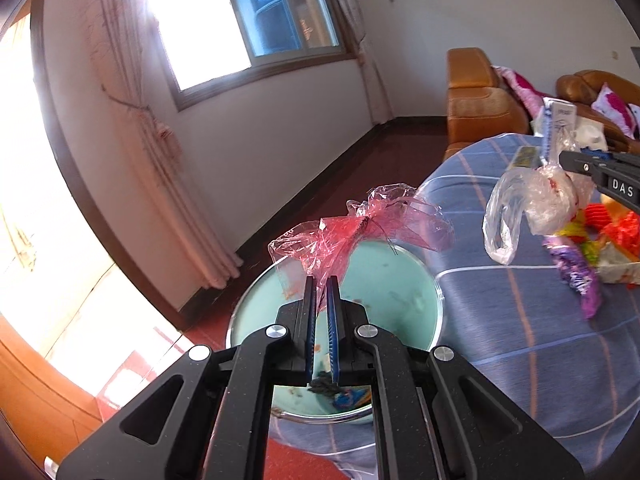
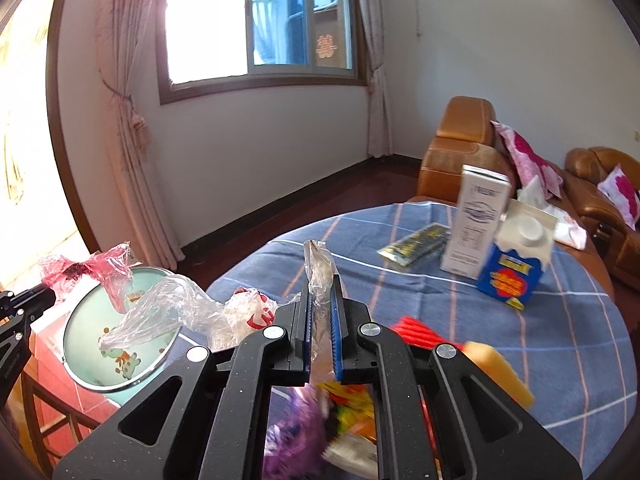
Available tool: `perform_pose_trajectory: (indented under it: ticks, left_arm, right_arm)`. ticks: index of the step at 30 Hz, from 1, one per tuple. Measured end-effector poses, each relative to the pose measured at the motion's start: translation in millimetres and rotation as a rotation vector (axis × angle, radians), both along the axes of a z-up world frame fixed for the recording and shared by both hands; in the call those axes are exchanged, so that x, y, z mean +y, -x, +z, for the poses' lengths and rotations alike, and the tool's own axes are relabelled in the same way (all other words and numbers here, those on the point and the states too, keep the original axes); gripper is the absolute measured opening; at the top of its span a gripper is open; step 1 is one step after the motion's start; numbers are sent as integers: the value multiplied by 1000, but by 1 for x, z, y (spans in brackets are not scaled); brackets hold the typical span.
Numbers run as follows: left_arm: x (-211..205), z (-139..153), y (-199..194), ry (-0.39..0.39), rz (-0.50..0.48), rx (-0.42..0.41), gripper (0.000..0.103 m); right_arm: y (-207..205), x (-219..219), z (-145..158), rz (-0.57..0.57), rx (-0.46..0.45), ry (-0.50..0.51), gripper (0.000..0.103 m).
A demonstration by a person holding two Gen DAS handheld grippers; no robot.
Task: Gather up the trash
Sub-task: 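Carry the pink plastic bag in the left tool over the bucket while the right tool carries the clear bag, then hold the pink bag and clear bag above the green bucket with both tools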
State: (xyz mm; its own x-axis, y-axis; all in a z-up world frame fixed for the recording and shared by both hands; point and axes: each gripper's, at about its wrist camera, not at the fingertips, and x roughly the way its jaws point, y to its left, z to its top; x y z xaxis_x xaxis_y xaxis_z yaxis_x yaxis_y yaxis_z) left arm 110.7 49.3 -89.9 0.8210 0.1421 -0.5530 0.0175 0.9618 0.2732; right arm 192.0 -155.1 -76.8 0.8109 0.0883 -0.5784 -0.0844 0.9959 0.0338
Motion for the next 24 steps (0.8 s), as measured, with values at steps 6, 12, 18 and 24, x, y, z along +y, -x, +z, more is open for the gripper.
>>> perform_pose_trajectory:
  ticks: [6, 12, 18, 24]
  left_arm:
    - [17, -5, -6, -16, 47, 13, 5]
    - [33, -7, -11, -32, 90, 22, 5]
    - [42, -11, -15, -51, 127, 32, 5]
    - [52, -14, -18, -57, 151, 42, 5]
  right_arm:
    - [-18, 27, -6, 43, 11, 32, 9]
    - [-30, 45, -13, 72, 14, 50, 9]
    - [-42, 62, -16, 98, 3, 75, 9]
    - [-49, 84, -20, 141, -19, 127, 9]
